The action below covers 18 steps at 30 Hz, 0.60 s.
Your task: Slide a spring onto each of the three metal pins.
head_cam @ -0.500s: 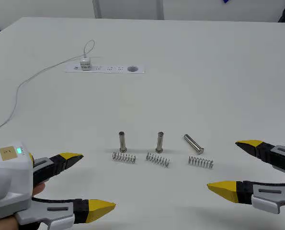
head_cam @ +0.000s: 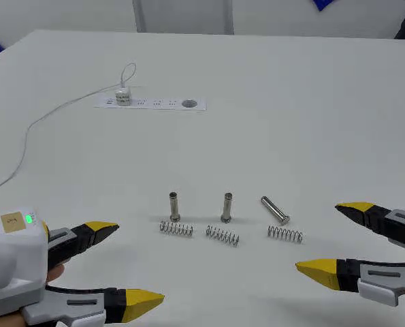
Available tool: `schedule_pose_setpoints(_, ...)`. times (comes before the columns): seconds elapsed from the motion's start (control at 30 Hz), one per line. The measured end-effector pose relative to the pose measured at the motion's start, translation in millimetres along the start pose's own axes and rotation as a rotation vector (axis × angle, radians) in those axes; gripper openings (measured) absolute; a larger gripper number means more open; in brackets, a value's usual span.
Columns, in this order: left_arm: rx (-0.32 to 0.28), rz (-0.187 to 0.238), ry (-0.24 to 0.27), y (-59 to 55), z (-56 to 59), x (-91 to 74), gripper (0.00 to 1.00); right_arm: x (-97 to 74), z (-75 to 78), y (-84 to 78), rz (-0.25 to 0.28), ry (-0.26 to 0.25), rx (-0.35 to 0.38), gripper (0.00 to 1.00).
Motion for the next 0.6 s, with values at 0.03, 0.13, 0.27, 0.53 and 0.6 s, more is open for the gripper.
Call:
schedule_pose_setpoints(0.03, -0.001, 0.001, -0.001, 0.1, 0.1, 0.1, 0.83, -0.4, -0.3, 0.3, -0.001, -0.001, 0.0, 0.75)
schedule_pose_setpoints(0.13, 0.005, -0.001, -0.009, 0.0, 1.4, 1.0, 0.83, -1.1, -0.6, 0.8, -0.002, -0.005, -0.001, 0.74)
schedule_pose_setpoints(0.27, 0.011, -0.005, -0.021, -0.4, 2.7, 2.4, 0.83, -1.6, 0.1, 0.2, -0.004, -0.013, 0.009, 0.74)
schedule_pose_setpoints(0.53, 0.0, 0.003, -0.022, -1.1, 1.9, 2.9, 0.82, -2.5, 3.2, 1.7, -0.01, -0.035, 0.03, 0.69)
schedule_pose_setpoints(0.6, -0.001, 0.004, -0.022, -1.1, 1.9, 3.0, 0.82, -2.5, 4.0, 5.0, -0.012, -0.039, 0.038, 0.66)
Point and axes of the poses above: the centre of the closed fingertips' face, and the gripper's own axes: x roughly forward along the fingers, z roughly to its right, y roughly out of its top, the point moved 7 cm from there along -x, roughly backward along the fingers, and after that the axes turned 13 degrees about x, right-handed, at the moved point
